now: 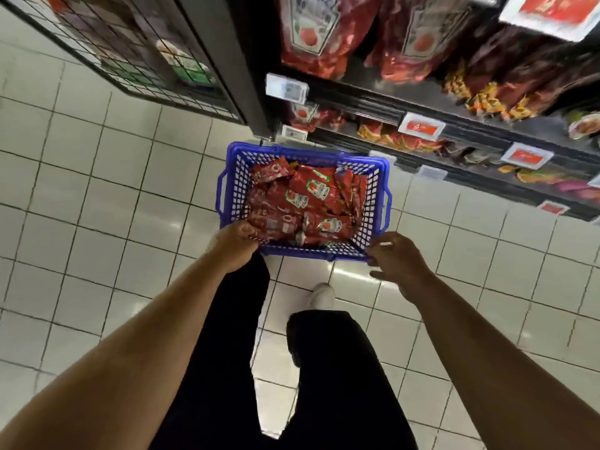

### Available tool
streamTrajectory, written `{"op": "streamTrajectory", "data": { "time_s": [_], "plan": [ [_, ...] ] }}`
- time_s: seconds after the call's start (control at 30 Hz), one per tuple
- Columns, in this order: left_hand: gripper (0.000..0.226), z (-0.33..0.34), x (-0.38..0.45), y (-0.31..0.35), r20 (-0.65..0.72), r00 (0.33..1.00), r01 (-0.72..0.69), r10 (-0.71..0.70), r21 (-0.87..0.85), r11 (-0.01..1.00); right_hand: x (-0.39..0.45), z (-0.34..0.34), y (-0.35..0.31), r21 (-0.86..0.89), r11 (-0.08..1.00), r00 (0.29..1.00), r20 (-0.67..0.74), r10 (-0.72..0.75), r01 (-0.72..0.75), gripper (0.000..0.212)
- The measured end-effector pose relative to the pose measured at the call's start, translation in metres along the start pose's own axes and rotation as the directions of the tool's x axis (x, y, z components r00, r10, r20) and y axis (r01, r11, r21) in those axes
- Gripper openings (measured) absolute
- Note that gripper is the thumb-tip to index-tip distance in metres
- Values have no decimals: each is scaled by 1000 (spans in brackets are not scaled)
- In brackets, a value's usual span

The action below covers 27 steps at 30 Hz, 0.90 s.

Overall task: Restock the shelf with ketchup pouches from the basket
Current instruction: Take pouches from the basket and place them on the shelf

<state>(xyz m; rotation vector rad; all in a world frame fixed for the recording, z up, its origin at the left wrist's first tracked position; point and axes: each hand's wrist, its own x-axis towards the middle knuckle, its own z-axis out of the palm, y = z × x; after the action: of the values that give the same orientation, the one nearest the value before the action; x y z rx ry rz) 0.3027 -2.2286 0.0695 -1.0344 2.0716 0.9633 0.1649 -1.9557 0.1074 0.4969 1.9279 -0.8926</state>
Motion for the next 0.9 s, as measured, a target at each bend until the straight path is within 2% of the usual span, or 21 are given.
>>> {"op": "streamTrajectory", "data": {
  "time_s": [0.07, 0.13, 0.2, 0.23, 0.3, 0.33, 0.4, 0.47, 0.53, 0.6, 0.67, 0.77, 0.83, 0.9],
  "plan": [
    [23, 16, 40, -18, -1, 1000, -2, 2, -121, 993, 51, 19, -3, -36, 999, 999, -22, -24, 23, 26],
    [54, 36, 86, -31, 21, 999, 50, -45, -318, 947, 110, 36, -2, -67, 998, 999, -42, -16, 13, 40],
    [75, 59, 137, -47, 4, 994, 102, -111, -419, 902, 166, 55, -4, -124, 992, 994, -99, -43, 31, 43],
    [86, 70, 159, -54, -3, 992, 116, -129, -411, 904, 189, 61, -6, -174, 983, 986, -142, -83, 58, 44],
    [102, 94, 207, -64, -19, 987, 151, -163, -276, 949, 240, 76, -8, -333, 933, 957, -197, -214, 140, 45],
    [104, 106, 231, -68, -28, 984, 168, -176, -184, 968, 264, 84, -8, -387, 902, 939, -197, -282, 189, 46],
    [95, 123, 263, -72, -11, 986, 164, -164, 12, 986, 300, 96, -4, -455, 844, 899, -180, -400, 284, 47],
    [93, 142, 279, -77, 29, 977, 206, -209, 90, 974, 329, 107, 0, -506, 807, 872, -194, -450, 304, 53],
    [111, 154, 275, -88, 1, 964, 266, -266, -52, 963, 347, 114, 2, -536, 814, 868, -272, -416, 222, 61],
    [109, 155, 271, -100, -101, 961, 231, -256, -209, 950, 359, 116, -3, -492, 856, 868, -343, -360, 160, 61],
    [92, 146, 268, -105, -113, 963, 209, -243, -248, 946, 362, 117, -9, -427, 892, 872, -368, -322, 148, 62],
    [81, 131, 261, -99, -91, 980, 145, -178, -290, 946, 353, 117, -12, -468, 871, 899, -304, -315, 147, 70],
    [86, 125, 256, -95, -85, 981, 136, -174, -339, 931, 342, 118, -7, -519, 838, 888, -289, -359, 169, 63],
    [94, 118, 254, -92, -65, 980, 159, -188, -312, 937, 327, 119, 2, -565, 801, 838, -326, -437, 198, 57]
  ]
}}
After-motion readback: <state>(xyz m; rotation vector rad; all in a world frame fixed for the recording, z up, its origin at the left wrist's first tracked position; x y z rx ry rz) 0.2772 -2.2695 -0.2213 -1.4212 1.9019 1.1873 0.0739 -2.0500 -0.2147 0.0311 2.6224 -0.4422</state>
